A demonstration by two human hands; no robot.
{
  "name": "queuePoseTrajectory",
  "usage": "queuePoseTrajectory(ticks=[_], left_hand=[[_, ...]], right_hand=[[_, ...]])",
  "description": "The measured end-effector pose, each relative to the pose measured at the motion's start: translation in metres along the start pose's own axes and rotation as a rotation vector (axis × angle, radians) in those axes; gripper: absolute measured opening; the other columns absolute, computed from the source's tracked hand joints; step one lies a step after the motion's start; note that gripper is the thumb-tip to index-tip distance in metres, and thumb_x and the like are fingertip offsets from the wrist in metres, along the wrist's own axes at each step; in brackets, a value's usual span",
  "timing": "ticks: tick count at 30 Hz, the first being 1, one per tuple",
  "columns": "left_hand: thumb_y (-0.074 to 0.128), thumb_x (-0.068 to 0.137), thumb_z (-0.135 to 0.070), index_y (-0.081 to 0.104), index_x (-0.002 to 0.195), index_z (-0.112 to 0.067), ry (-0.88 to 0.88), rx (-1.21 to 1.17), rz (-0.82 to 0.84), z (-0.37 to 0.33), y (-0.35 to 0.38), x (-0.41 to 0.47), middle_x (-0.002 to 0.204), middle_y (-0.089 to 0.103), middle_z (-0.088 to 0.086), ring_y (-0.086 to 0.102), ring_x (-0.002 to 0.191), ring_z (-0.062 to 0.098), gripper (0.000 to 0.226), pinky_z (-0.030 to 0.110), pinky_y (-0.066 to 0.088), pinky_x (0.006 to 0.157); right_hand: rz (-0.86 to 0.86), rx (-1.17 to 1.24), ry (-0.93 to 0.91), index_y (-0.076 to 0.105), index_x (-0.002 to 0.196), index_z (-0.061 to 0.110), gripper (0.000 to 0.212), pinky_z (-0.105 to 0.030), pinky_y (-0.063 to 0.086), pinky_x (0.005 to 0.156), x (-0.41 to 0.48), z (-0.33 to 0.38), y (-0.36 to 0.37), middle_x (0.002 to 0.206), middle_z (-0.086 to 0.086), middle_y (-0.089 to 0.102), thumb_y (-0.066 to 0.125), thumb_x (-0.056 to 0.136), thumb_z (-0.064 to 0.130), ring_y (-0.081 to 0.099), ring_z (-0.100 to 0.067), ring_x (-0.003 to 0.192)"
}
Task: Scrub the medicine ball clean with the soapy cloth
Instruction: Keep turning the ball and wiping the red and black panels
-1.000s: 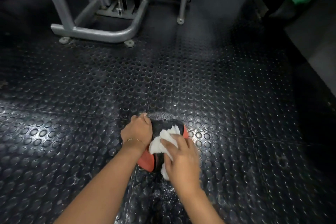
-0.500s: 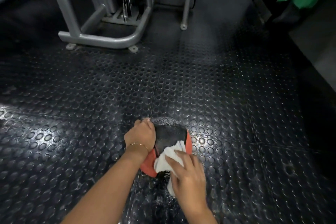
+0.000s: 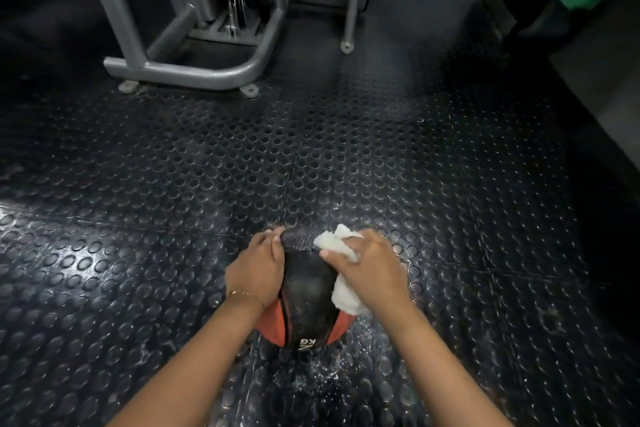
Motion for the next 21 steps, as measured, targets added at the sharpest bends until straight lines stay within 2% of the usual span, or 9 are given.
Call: queuePoseTrajectory(ticks=[3,6,7,8,10,13,17,19,21], left_hand=[[0.019,0.102,-0.033,0.038,0.139,-0.039,0.103,-0.128,0.043,0.006,0.003,-0.008,0.148,0.034,-0.009,0.036,0.134,0.016,0.042,0.037,0.035,0.107],[0.021,0.101,-0.036,0.029,0.144,-0.038,-0.04,-0.106,-0.046,0.012,0.0,-0.021,0.153,0.022,-0.004,0.023,0.14,0.023,0.044,0.041,0.029,0.111],[0.021,0.101,-0.039,0.024,0.147,-0.036,-0.159,-0.14,-0.065,0.014,0.002,-0.026,0.154,0.02,0.0,0.023,0.14,0.026,0.046,0.043,0.029,0.109],[0.02,0.101,-0.041,0.021,0.148,-0.033,-0.269,-0.202,-0.059,0.013,0.007,-0.031,0.154,0.021,0.005,0.023,0.14,0.029,0.048,0.045,0.028,0.108],[0.019,0.101,-0.04,0.027,0.147,-0.026,-0.356,-0.289,-0.077,0.011,0.016,-0.036,0.151,0.026,0.007,0.028,0.137,0.029,0.048,0.044,0.029,0.107],[0.024,0.101,-0.034,0.042,0.139,-0.026,-0.238,-0.294,-0.157,0.01,0.013,-0.035,0.145,0.038,0.0,0.037,0.131,0.023,0.043,0.038,0.033,0.105],[0.019,0.099,-0.036,0.045,0.137,-0.025,-0.027,-0.169,-0.124,-0.005,0.014,-0.035,0.143,0.041,-0.005,0.035,0.132,0.017,0.047,0.033,0.03,0.109],[0.019,0.1,-0.035,0.045,0.136,-0.028,0.006,-0.133,-0.106,-0.011,0.014,-0.033,0.143,0.04,-0.007,0.034,0.132,0.015,0.046,0.031,0.03,0.107],[0.022,0.101,-0.031,0.045,0.136,-0.03,-0.018,-0.133,-0.069,-0.012,0.012,-0.027,0.142,0.04,-0.007,0.035,0.132,0.015,0.042,0.031,0.032,0.105]], right_hand=[[-0.044,0.037,-0.035,0.066,0.104,0.022,0.029,-0.03,0.042,0.082,-0.004,-0.001,0.0,0.111,0.003,0.056,0.057,0.086,0.043,0.051,-0.018,0.102],[0.015,0.14,0.031,0.061,0.106,0.033,0.019,-0.024,0.04,0.063,0.002,-0.005,-0.001,0.101,0.005,0.059,0.059,0.087,0.034,0.051,-0.009,0.076],[0.039,0.12,0.023,0.059,0.107,0.035,0.02,-0.024,0.041,0.065,0.001,-0.004,0.0,0.104,0.007,0.058,0.058,0.087,0.034,0.052,-0.009,0.079],[0.059,0.086,-0.005,0.06,0.109,0.036,0.022,-0.026,0.043,0.073,-0.002,-0.003,0.002,0.113,0.008,0.056,0.058,0.087,0.034,0.054,-0.011,0.092],[0.087,0.041,-0.046,0.061,0.111,0.036,0.024,-0.032,0.041,0.09,-0.016,-0.001,0.002,0.13,0.007,0.049,0.058,0.087,0.036,0.046,-0.015,0.117],[0.051,-0.016,-0.113,0.063,0.11,0.033,0.025,-0.027,0.033,0.091,-0.035,0.001,-0.003,0.131,0.007,0.046,0.059,0.085,0.036,0.038,-0.015,0.123],[-0.056,-0.128,-0.294,0.068,0.105,0.029,0.022,-0.031,0.038,0.084,-0.021,0.028,-0.006,0.116,0.005,0.056,0.063,0.084,0.031,0.049,-0.021,0.108],[-0.083,-0.155,-0.37,0.071,0.098,0.025,0.018,-0.036,0.044,0.078,-0.011,0.037,-0.002,0.104,-0.002,0.06,0.067,0.081,0.026,0.055,-0.027,0.096],[-0.059,-0.165,-0.362,0.072,0.096,0.025,0.017,-0.032,0.043,0.077,-0.014,0.032,-0.003,0.104,-0.002,0.061,0.068,0.08,0.024,0.055,-0.025,0.095]])
Point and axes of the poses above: each hand's wrist, its own x-axis towards the middle knuckle, its own y-axis out of the palm, z = x × y, the point moved 6 cm from there along x, towards the middle knuckle
